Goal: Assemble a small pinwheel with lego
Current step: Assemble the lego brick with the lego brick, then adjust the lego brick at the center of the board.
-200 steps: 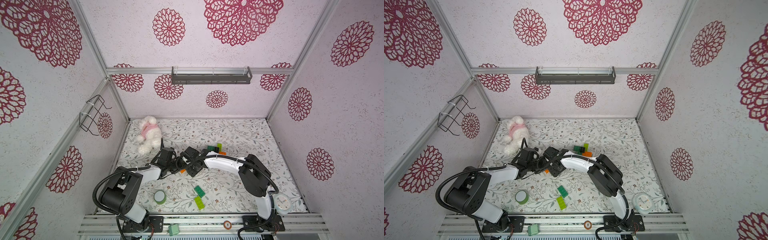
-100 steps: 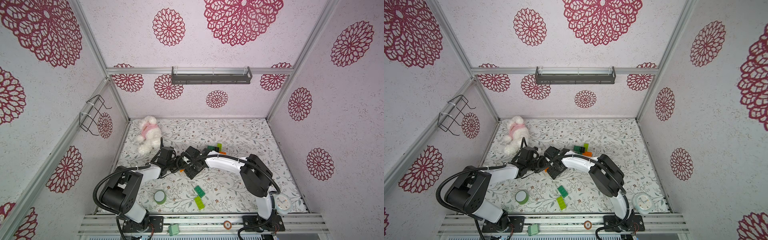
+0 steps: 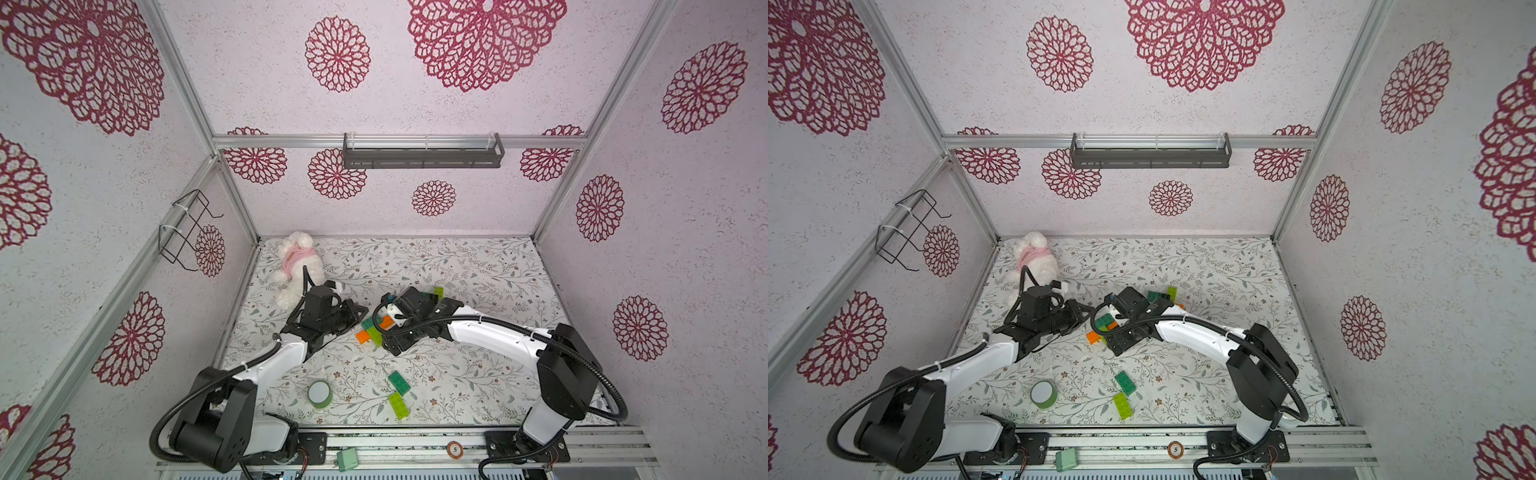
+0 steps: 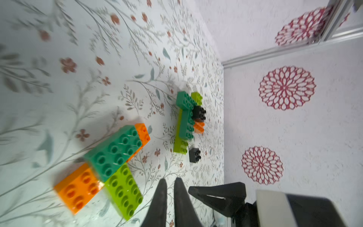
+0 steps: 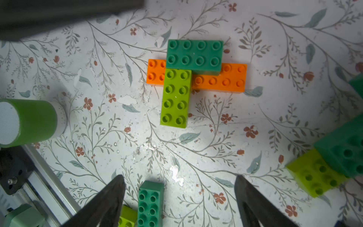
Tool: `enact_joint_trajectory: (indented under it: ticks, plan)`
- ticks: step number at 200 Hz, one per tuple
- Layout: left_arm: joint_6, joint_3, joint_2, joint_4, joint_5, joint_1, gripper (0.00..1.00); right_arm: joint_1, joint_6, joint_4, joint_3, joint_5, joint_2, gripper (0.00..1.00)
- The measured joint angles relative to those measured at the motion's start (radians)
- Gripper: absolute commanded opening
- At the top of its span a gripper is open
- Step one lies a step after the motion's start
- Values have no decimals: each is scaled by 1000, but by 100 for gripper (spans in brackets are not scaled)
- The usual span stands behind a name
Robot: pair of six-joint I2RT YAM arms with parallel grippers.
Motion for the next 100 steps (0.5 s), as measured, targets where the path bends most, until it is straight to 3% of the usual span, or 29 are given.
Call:
enact_joint_trajectory:
  ticks: [13, 28, 100]
  plan:
    - [12, -22, -40, -41, -29, 44, 14, -11, 13, 14, -35, 11, -20, 98]
    - [24, -32, -25, -79, -40, 79, 13, -20, 30, 28, -65, 17, -36, 99]
    - [75, 29, 284, -92, -4, 86, 11, -34, 85, 96, -200, 28, -166, 99]
